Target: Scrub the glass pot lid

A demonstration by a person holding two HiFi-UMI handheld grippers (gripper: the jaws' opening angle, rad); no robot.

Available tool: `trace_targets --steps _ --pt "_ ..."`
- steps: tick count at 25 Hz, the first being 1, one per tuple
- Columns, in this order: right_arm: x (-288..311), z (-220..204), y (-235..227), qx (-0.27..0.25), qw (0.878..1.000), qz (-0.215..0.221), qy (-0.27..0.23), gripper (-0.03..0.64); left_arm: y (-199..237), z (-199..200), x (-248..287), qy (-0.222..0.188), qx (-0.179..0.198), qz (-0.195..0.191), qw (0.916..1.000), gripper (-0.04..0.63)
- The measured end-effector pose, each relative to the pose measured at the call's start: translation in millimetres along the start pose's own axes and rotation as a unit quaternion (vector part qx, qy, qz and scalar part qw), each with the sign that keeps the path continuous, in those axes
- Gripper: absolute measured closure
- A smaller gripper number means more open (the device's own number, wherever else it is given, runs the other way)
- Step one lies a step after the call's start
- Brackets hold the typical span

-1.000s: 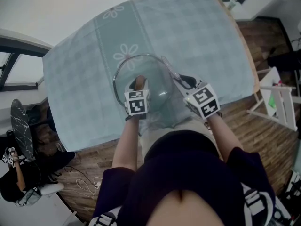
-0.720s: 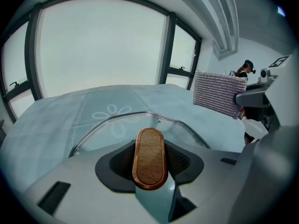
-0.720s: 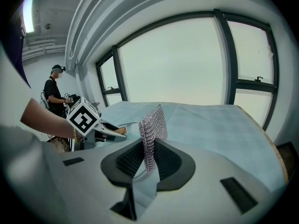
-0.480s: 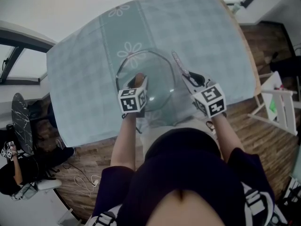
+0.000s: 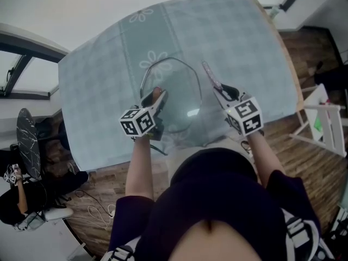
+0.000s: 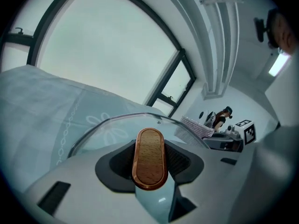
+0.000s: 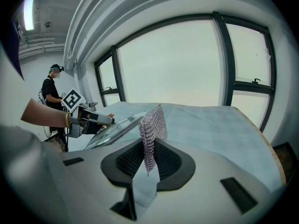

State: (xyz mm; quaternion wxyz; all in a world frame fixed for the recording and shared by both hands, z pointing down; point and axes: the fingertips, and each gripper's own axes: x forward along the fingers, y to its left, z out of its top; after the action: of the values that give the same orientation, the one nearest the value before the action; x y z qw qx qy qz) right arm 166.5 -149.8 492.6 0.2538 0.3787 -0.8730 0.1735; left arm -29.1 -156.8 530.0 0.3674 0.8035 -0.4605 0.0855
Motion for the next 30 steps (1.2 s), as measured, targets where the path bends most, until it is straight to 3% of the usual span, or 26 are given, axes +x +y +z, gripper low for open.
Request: trace_targets --steps 4,11,18,21,25,30 --pt "1 5 2 -0.006 1.000 0.004 -0.001 0.545 -8 11 -12 -0.027 -0.037 -0.062 0.9970 0.430" --pt "4 16 5 -0.015 1.000 0.009 -0.005 0.545 -12 25 -26 -0.070 -0.104 -0.145 0.9815 0.430" --pt "8 21 10 -0.021 1.000 0.020 -0.011 0.545 -5 34 -43 -0.127 -0.170 -0.201 0.9563 0.430" --pt "12 26 18 -0.022 0.999 0.025 -0.015 0.545 2 38 -55 -0.158 -0.200 -0.225 0.9404 0.430" --pt "19 36 32 -0.033 0.998 0.041 -0.017 0.545 9 44 -68 -0.184 -0.213 -0.250 0.9264 0.430" --pt "28 51 52 -0.042 0.997 0.066 -0.029 0.545 14 44 -77 -0.190 -0.226 -0.276 0.9147 0.430"
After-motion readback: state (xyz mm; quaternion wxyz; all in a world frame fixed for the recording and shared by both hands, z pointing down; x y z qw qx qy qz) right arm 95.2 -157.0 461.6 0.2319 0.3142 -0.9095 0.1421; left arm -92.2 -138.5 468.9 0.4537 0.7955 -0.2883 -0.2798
